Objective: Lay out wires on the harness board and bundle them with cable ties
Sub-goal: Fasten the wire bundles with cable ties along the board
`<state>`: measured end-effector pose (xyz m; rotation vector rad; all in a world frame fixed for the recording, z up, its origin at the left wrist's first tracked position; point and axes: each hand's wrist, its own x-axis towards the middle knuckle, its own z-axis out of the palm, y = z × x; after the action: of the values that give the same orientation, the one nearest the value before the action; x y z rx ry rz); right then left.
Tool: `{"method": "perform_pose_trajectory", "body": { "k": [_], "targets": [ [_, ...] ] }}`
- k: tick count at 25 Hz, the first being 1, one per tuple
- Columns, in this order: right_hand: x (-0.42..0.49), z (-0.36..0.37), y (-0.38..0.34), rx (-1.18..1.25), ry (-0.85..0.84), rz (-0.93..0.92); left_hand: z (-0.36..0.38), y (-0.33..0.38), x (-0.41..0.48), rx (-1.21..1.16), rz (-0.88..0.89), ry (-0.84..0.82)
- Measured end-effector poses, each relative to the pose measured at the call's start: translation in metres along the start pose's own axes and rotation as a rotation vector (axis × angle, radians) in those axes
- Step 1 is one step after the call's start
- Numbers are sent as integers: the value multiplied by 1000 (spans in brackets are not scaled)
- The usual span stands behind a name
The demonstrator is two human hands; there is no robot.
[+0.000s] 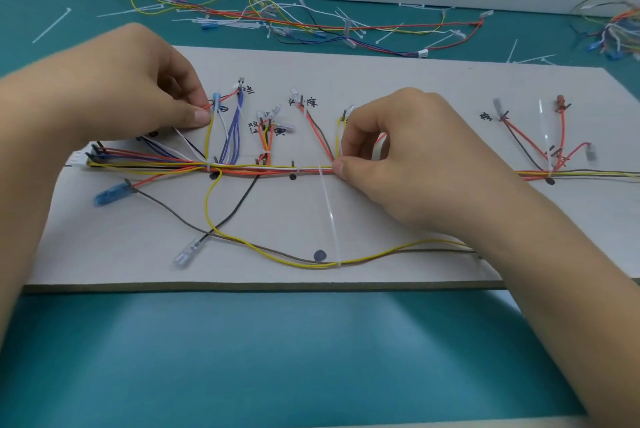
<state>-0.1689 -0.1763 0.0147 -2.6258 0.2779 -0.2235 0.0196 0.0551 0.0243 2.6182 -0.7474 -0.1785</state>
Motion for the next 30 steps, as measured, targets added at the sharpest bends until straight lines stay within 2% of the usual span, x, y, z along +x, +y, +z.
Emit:
{"method": "perform_pose_trajectory", "body": {
  "k": [9,18,23,30],
  "targets": [
    [-3,-3,-8,-56,-7,35,9,9,1,-96,-54,76],
    [-12,-29,6,-83,-65,169,8,23,-10,-225,32,-30],
    [-13,-25,10,-59,-39,168,-6,12,-10,-164,5,-109],
    [-13,-23,14,-14,-38,133,-8,4,-6,-95,16,-91]
  ]
}}
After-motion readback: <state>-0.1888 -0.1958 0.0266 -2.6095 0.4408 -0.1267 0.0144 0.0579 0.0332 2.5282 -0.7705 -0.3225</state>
